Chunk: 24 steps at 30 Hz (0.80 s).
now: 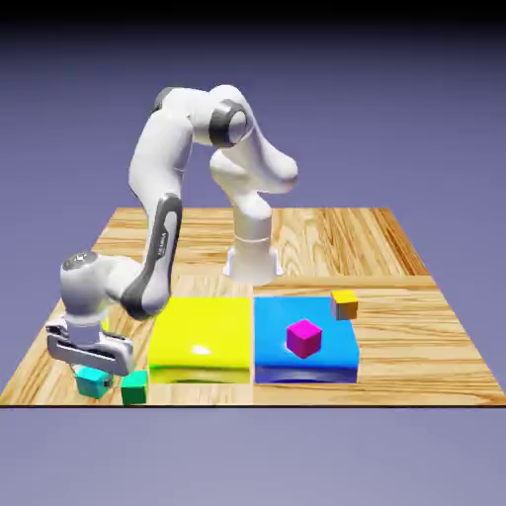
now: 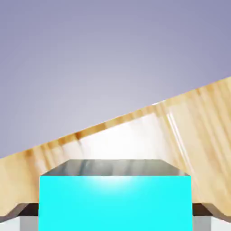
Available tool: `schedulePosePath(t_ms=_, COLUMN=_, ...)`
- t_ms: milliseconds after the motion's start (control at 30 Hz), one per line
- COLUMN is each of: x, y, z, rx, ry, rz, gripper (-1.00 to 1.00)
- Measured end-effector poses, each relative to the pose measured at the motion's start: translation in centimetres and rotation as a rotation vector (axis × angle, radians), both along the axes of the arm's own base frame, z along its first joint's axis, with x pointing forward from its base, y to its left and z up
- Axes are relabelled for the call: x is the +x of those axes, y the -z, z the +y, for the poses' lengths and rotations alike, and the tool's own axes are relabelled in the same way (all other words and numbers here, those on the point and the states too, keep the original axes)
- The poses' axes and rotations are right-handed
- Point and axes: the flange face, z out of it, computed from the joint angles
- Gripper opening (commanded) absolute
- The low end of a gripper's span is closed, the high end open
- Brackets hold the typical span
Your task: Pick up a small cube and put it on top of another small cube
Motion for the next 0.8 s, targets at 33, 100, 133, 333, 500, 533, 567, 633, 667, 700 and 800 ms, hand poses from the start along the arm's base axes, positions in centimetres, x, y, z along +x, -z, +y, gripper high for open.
schedulePosePath(t_ms=33, x=-0.1, y=-1.5, z=0.0, rx=0.0, ry=0.0, rz=0.0, gripper=-1.0)
schedulePosePath(t_ms=100, x=-0.3, y=-3.9, z=0.3, rx=0.001, ry=-0.012, rz=0.003, gripper=-1.0)
schedulePosePath(t_ms=133, x=-0.2, y=-4.0, z=0.7, rx=0.001, ry=-0.038, rz=0.009, gripper=-1.0)
schedulePosePath(t_ms=333, x=0.4, y=-4.9, z=3.2, rx=0.0, ry=-0.196, rz=0.033, gripper=-1.0)
schedulePosePath(t_ms=500, x=1.0, y=-6.3, z=5.3, rx=0.001, ry=-0.328, rz=0.033, gripper=-1.0)
schedulePosePath(t_ms=533, x=1.1, y=-6.6, z=5.8, rx=0.001, ry=-0.354, rz=0.031, gripper=-1.0)
schedulePosePath(t_ms=567, x=1.2, y=-7.0, z=6.2, rx=0.001, ry=-0.381, rz=0.028, gripper=-1.0)
schedulePosePath(t_ms=633, x=1.4, y=-7.7, z=7.1, rx=0.001, ry=-0.434, rz=0.02, gripper=-1.0)
schedulePosePath(t_ms=667, x=1.6, y=-8.1, z=7.6, rx=0.002, ry=-0.461, rz=0.015, gripper=-1.0)
schedulePosePath(t_ms=700, x=1.7, y=-8.4, z=8.0, rx=0.002, ry=-0.488, rz=0.009, gripper=-1.0)
schedulePosePath(t_ms=800, x=1.9, y=-9.0, z=8.7, rx=0.002, ry=-0.528, rz=-0.001, gripper=-1.0)
